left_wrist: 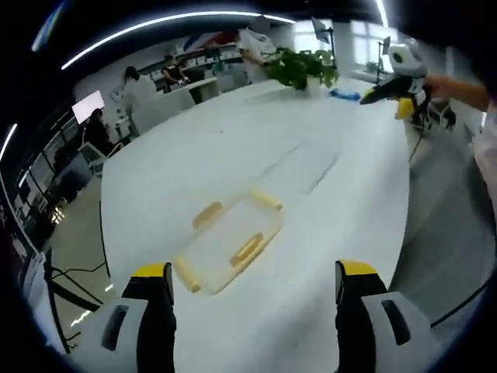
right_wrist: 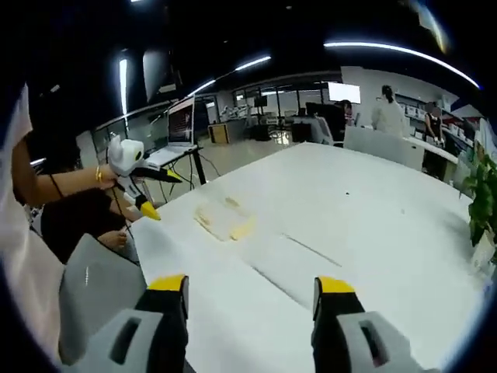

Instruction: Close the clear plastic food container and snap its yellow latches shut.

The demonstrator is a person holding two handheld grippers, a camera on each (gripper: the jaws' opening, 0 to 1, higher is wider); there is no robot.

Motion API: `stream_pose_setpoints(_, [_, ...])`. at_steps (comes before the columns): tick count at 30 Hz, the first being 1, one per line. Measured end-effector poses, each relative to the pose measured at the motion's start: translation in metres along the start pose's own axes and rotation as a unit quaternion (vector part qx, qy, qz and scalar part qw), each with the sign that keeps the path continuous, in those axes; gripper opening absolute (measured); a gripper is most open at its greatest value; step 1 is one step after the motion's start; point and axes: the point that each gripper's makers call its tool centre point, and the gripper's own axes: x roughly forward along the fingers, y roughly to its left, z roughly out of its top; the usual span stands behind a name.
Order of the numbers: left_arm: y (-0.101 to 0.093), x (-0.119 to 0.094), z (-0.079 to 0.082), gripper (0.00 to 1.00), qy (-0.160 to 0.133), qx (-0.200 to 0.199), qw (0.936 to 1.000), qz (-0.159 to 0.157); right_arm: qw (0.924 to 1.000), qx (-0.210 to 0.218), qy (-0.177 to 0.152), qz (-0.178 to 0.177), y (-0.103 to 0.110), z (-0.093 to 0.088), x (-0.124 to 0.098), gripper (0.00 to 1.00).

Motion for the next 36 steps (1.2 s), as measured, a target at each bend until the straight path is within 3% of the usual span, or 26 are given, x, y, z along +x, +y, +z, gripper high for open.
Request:
stream_pose_setpoints(7, [0.001, 0.003, 0.001, 0.84, 0.000, 0.004, 0.9999, -0.009, 0.9995, -0.020, -0.007, 0.023, 0.005, 0.020, 0.021, 0.64])
stream_pose_setpoints(18, [0.016, 0.012, 0.003, 0.83, 0.007, 0.022, 0.9996, -0.014, 0.9959, -0.064, 0.015, 0.062, 0.010, 0.035, 0.051, 0.64])
stream_pose_setpoints(28, [0.034, 0.023, 0.008, 0.83, 0.017, 0.034, 0.9991, -0.019, 0.9887, -0.111, 0.017, 0.099, 0.023, 0.072, 0.081, 0.65])
stream_pose_setpoints(36, [0.044, 0.030, 0.008, 0.82, 0.031, 0.052, 0.9978, -0.028, 0.9835, -0.126, 0.035, 0.125, 0.031, 0.070, 0.113, 0.65])
